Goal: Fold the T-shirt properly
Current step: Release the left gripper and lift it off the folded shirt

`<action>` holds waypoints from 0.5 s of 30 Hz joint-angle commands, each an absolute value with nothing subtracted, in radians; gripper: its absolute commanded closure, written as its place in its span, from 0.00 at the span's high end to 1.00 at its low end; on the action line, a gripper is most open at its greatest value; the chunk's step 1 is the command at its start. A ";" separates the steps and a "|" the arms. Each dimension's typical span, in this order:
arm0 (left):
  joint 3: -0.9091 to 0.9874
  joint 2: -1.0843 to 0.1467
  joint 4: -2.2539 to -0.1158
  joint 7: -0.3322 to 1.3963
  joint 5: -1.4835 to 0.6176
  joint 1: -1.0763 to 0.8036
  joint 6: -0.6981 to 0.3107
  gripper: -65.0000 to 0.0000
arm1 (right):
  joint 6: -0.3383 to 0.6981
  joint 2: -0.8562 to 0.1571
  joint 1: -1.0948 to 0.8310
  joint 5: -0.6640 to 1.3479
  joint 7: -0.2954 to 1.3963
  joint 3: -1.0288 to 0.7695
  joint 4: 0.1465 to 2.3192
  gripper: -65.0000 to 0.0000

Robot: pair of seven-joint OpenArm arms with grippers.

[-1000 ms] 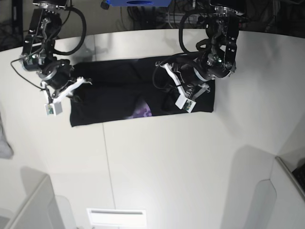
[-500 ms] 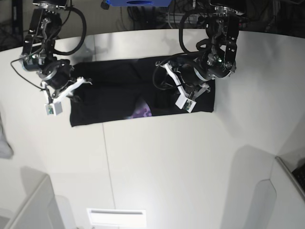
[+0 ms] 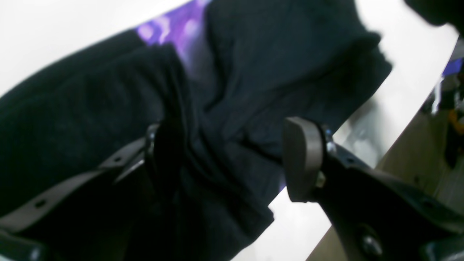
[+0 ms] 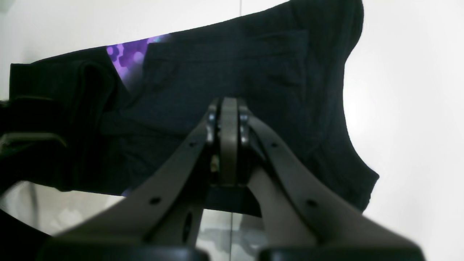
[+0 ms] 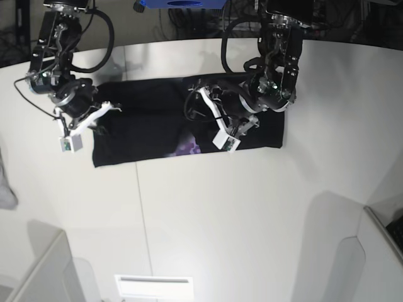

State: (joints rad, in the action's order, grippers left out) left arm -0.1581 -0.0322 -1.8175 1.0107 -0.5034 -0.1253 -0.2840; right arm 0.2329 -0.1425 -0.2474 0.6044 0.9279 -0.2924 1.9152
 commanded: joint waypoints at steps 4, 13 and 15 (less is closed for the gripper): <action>-0.125 -0.031 -1.896 0.992 -0.519 -0.116 -0.286 0.63 | 0.239 -0.150 -0.240 0.621 0.909 -0.297 1.933 0.00; -0.124 -0.035 -1.899 0.992 -0.509 -0.140 -0.283 0.00 | 0.239 -0.127 -0.240 0.621 0.909 -0.298 1.933 0.00; -0.110 -0.035 -1.899 0.992 -0.509 -0.147 -0.236 0.00 | 0.239 -0.125 -0.240 0.621 0.909 -0.297 1.933 0.00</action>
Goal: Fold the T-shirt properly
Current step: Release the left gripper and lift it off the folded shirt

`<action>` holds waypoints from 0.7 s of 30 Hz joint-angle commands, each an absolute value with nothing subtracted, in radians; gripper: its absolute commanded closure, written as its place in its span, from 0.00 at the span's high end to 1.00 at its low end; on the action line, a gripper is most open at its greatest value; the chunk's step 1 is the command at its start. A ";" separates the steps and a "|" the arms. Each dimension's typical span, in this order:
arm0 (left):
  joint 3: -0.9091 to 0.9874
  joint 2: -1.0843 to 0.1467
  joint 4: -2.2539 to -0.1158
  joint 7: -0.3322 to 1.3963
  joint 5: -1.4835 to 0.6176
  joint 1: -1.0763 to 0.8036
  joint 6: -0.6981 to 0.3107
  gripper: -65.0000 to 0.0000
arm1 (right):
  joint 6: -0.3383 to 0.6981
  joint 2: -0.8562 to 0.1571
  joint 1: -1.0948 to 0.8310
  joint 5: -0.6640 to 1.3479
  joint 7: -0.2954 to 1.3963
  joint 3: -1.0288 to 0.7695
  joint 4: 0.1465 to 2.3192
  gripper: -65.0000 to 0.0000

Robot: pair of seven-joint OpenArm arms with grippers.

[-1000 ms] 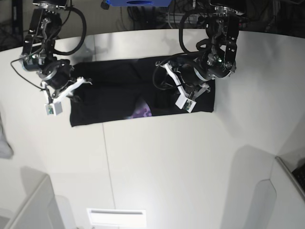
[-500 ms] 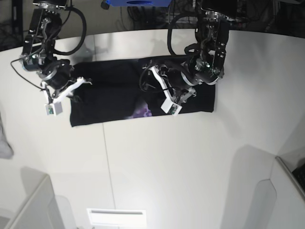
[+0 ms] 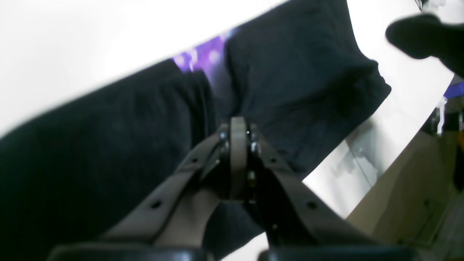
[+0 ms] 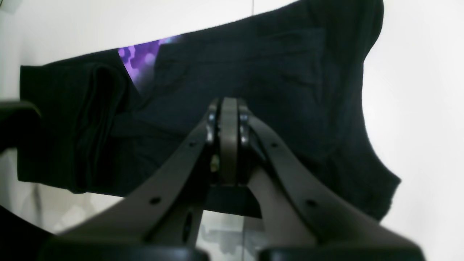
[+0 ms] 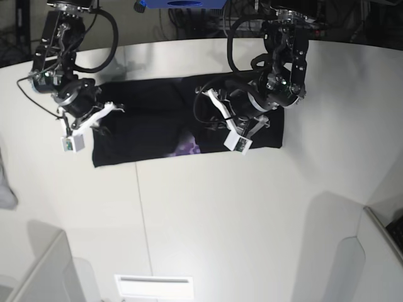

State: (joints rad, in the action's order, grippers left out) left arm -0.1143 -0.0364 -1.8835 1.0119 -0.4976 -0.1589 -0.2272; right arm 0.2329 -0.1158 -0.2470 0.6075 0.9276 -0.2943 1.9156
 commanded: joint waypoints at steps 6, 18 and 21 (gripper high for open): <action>-0.116 -0.033 -1.899 0.990 -0.509 -0.147 -0.088 0.00 | 0.239 -0.124 -0.240 0.621 0.909 -0.294 1.933 0.00; -0.205 -0.027 -1.692 0.984 -0.518 -0.090 -0.067 0.00 | 0.239 -0.124 -0.252 0.621 0.911 -0.300 1.933 0.00; -0.242 -0.008 -1.692 0.984 -0.518 -0.074 -0.065 0.00 | 0.239 -0.124 -0.254 0.621 0.911 -0.300 1.933 0.00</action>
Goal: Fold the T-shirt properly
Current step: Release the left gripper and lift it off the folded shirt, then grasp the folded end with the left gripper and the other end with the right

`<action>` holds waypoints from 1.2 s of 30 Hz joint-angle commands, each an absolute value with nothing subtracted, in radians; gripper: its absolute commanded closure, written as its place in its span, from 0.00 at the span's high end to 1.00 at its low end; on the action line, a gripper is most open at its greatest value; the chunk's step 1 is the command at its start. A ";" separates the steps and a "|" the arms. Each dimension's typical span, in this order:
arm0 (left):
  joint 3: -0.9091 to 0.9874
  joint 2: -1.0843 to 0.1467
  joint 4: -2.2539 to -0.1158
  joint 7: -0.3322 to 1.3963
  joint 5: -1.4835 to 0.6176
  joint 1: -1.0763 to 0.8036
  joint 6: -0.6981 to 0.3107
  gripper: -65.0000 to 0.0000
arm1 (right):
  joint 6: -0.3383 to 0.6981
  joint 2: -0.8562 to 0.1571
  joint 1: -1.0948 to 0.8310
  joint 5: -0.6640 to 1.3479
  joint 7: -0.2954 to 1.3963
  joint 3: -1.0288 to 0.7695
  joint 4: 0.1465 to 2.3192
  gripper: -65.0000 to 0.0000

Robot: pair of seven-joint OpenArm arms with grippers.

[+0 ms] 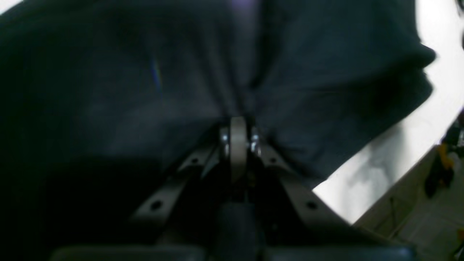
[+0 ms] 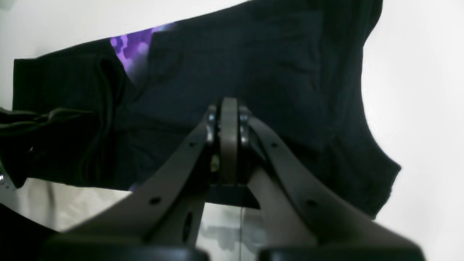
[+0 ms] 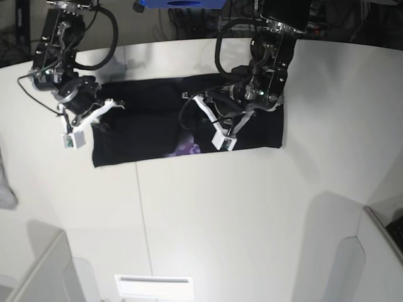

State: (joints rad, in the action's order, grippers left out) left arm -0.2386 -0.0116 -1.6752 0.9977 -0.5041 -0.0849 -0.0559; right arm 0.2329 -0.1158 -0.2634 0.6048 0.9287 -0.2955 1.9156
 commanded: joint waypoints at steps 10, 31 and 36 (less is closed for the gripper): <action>-0.217 0.004 -1.796 0.986 -0.519 -0.088 -0.065 0.00 | 0.239 -0.133 -0.251 0.619 0.911 -0.303 1.933 0.00; 0.713 -0.193 -1.882 0.975 -0.538 -0.415 -0.587 0.00 | 0.243 -0.140 0.041 0.618 1.287 -0.441 1.693 0.75; 0.711 -0.186 -1.771 0.806 -0.363 -0.426 -0.698 0.00 | 0.243 -0.168 0.079 0.618 1.283 -0.441 1.584 0.75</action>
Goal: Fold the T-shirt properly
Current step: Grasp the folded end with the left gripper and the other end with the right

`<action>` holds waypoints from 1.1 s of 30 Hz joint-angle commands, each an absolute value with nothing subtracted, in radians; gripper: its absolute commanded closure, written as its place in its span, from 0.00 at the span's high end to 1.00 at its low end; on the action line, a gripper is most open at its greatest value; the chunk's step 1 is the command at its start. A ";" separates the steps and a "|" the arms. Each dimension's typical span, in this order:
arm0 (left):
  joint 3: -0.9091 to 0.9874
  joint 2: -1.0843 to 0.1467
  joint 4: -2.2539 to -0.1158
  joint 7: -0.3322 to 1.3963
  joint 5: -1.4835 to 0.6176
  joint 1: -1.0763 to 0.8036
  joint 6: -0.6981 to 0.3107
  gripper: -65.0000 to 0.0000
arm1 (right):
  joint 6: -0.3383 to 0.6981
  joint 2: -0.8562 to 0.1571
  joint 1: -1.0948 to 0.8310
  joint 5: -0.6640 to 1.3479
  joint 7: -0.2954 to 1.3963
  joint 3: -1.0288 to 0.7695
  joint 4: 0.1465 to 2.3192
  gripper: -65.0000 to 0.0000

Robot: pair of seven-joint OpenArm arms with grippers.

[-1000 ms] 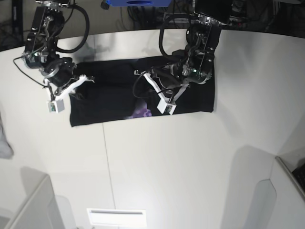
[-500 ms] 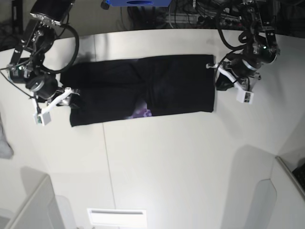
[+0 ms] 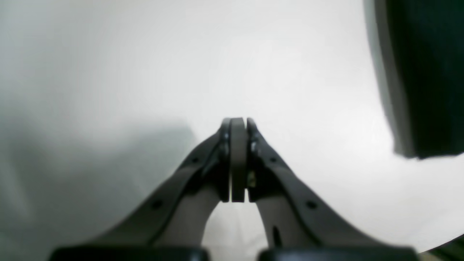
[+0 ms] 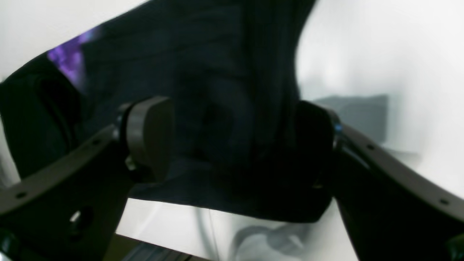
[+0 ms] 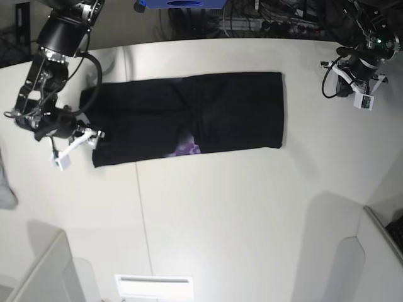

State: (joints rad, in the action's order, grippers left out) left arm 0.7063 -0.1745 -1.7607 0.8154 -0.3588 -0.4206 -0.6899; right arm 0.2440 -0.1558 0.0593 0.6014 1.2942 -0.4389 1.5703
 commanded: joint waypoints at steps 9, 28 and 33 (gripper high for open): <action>0.661 -0.186 -1.672 0.765 -0.354 -0.406 -0.698 0.00 | 0.243 -0.239 0.090 0.621 1.193 -0.437 1.422 0.75; 0.367 -0.186 -1.636 0.765 -0.351 -0.305 -0.622 0.00 | 0.355 -0.200 0.073 0.619 1.227 -0.432 1.394 0.75; 0.366 -0.173 -1.638 0.765 -0.352 -0.294 -0.621 0.00 | 0.355 -0.199 0.059 0.619 1.210 -0.355 1.392 0.75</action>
State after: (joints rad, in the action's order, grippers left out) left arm 0.3630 -0.1665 -1.6257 0.7551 -0.3592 -0.2935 -0.6254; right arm 0.3523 -0.1947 0.0597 0.6220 1.1885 -0.3573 1.3876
